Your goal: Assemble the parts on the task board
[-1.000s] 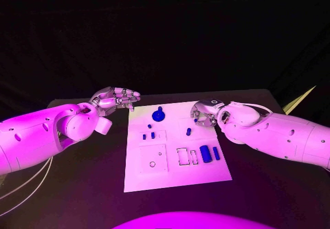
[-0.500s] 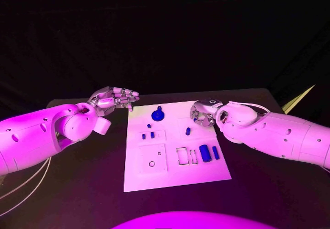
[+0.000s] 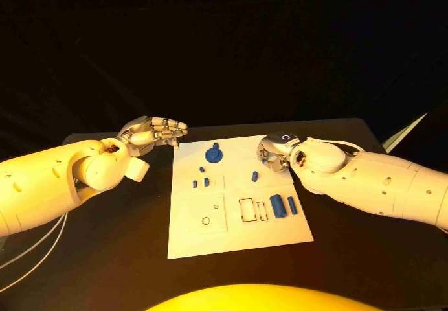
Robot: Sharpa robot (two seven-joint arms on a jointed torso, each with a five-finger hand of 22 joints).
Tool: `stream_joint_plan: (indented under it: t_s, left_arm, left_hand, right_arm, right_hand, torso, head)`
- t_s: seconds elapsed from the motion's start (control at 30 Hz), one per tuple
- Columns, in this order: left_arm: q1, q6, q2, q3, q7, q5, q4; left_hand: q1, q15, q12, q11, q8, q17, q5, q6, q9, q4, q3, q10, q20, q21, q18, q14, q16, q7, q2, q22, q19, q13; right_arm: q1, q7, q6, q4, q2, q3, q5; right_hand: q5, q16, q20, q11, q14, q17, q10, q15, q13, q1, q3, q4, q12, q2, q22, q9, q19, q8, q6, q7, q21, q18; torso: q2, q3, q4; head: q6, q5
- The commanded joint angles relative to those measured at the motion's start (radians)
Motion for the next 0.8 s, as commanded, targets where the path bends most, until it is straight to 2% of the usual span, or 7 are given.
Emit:
stream_joint_plan:
  t_s: [0.03,0.23,0.5,0.8]
  left_arm:
    - [0.001,0.000,0.000,0.001,0.002,-0.001,0.004]
    - [0.001,0.001,-0.002,0.001,0.004,-0.002,0.006]
    - [0.001,-0.002,-0.002,0.001,0.006,-0.002,0.006]
    - [0.001,-0.005,-0.002,0.001,0.009,-0.001,0.004]
  left_hand:
    - [-0.005,0.000,0.006,0.000,0.015,-0.012,0.017,0.009,0.019,-0.004,-0.011,0.013,-0.013,-0.019,-0.017,-0.004,-0.013,0.004,0.000,-0.015,-0.009,-0.011]
    - [-0.006,0.001,0.003,0.001,0.014,-0.014,0.017,0.007,0.019,-0.004,-0.012,0.010,-0.012,-0.020,-0.018,-0.005,-0.015,0.005,0.000,-0.016,-0.009,-0.013]
    - [-0.007,0.002,0.001,0.002,0.013,-0.015,0.018,0.007,0.019,-0.003,-0.012,0.008,-0.012,-0.022,-0.018,-0.006,-0.017,0.006,0.001,-0.017,-0.010,-0.014]
    - [-0.007,0.003,-0.002,0.004,0.007,-0.017,0.020,-0.002,0.017,-0.003,-0.013,0.006,-0.011,-0.025,-0.018,-0.006,-0.020,0.009,0.001,-0.020,-0.010,-0.016]
  right_arm:
    - [-0.012,-0.014,-0.005,-0.001,-0.003,-0.008,-0.018]
    - [-0.014,-0.029,-0.040,0.008,-0.006,-0.008,-0.039]
    - [-0.015,-0.032,-0.121,0.024,-0.015,-0.007,-0.050]
    - [-0.015,-0.024,-0.174,0.041,-0.026,-0.007,-0.041]
  right_hand:
    - [0.011,0.007,-0.001,-0.023,0.053,0.033,0.084,-0.010,0.031,-0.032,0.056,-0.040,0.010,0.030,0.107,0.018,0.027,0.019,0.030,0.002,0.021,-0.025]
    - [0.011,0.003,-0.001,-0.026,0.053,0.027,0.094,-0.013,0.035,-0.044,0.064,-0.055,0.007,0.030,0.116,0.023,0.033,0.023,0.033,0.001,0.040,-0.028]
    - [0.011,0.001,-0.002,-0.027,0.052,0.023,0.099,-0.015,0.037,-0.051,0.068,-0.063,0.006,0.029,0.122,0.027,0.036,0.025,0.036,0.000,0.052,-0.030]
    - [0.011,0.000,-0.002,-0.028,0.052,0.021,0.101,-0.016,0.038,-0.054,0.070,-0.065,0.005,0.030,0.125,0.028,0.038,0.026,0.037,0.000,0.059,-0.031]
  torso:
    - [-0.001,-0.0001,-0.0004]
    - [0.000,-0.0003,0.0003]
    - [-0.001,-0.0005,0.0000]
    - [-0.001,-0.0001,-0.0006]
  head:
    - [-0.001,-0.003]
    - [0.000,-0.005]
    - [0.001,-0.006]
    - [0.003,-0.005]
